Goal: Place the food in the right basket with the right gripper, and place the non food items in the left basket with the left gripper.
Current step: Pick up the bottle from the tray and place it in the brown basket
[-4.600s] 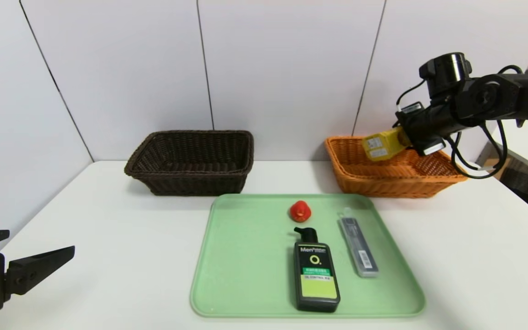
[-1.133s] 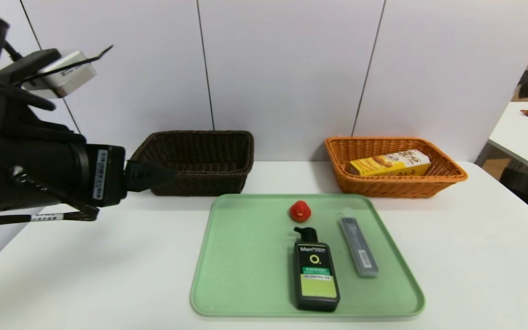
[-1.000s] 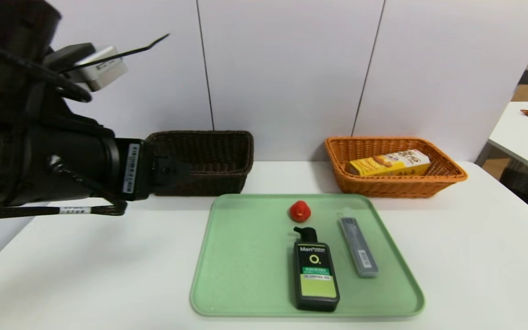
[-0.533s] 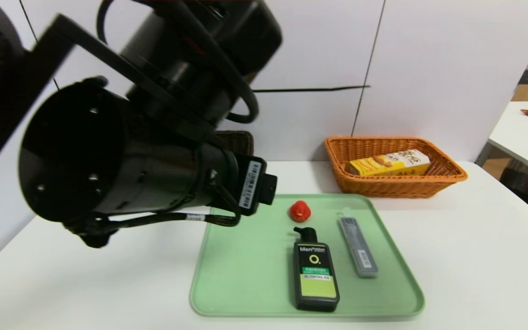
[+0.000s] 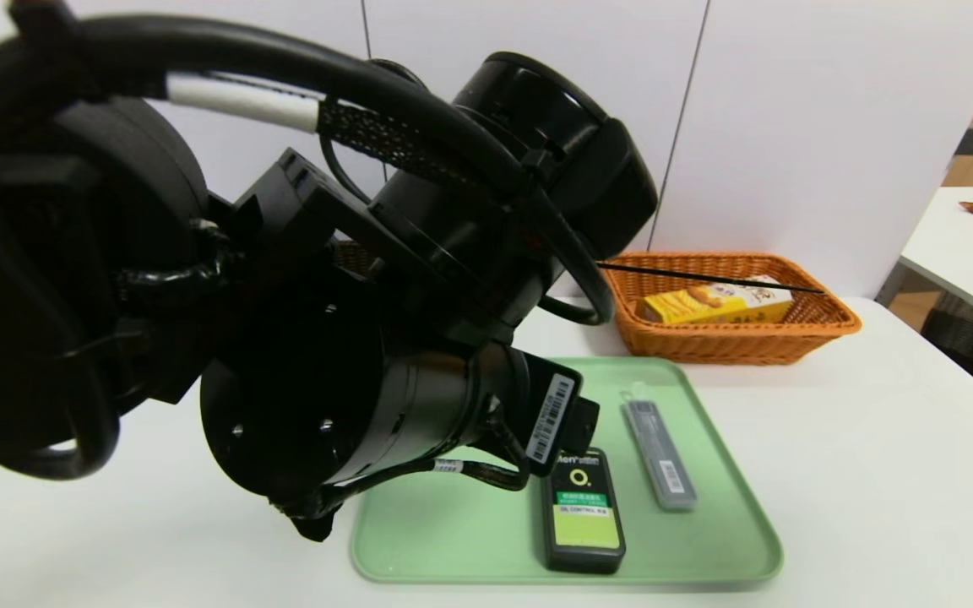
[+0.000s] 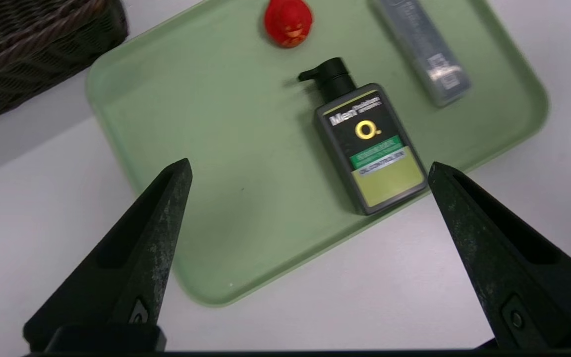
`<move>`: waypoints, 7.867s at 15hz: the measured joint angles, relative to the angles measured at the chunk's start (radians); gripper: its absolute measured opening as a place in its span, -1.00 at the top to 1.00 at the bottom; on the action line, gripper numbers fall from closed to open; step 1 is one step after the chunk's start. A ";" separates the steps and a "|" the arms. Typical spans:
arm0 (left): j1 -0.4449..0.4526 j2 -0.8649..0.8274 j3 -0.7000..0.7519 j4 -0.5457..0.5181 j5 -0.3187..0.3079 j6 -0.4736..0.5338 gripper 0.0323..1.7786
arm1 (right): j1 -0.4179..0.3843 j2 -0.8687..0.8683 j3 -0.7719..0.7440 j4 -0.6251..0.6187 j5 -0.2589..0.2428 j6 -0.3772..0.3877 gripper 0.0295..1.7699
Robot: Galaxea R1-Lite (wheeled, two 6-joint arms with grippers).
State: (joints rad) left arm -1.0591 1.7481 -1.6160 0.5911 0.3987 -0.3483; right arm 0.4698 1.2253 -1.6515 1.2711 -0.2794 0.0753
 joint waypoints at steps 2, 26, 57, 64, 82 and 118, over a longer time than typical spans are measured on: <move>0.002 -0.015 0.073 -0.122 -0.067 0.088 -0.90 | -0.006 -0.032 0.058 -0.087 -0.027 -0.001 -0.92; -0.106 0.376 -0.355 0.305 0.032 -0.515 -0.90 | -0.106 -0.162 0.221 -0.069 -0.077 0.006 -0.92; -0.024 0.508 -0.355 0.233 0.040 -0.462 -0.90 | -0.131 -0.117 0.253 -0.136 -0.075 0.006 -0.92; -0.024 0.521 -0.355 0.222 0.040 -0.463 -0.90 | -0.131 -0.116 0.253 -0.136 -0.073 0.006 -0.92; -0.006 0.541 -0.355 0.196 0.040 -0.446 -0.90 | -0.136 -0.074 0.253 -0.182 -0.070 0.004 -0.92; -0.006 0.470 -0.354 0.221 0.045 -0.413 -0.13 | -0.144 -0.080 0.261 -0.180 -0.067 0.004 -0.92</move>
State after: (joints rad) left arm -1.0647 2.2177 -1.9704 0.8123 0.4434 -0.7615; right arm 0.3255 1.1457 -1.3902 1.0906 -0.3468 0.0794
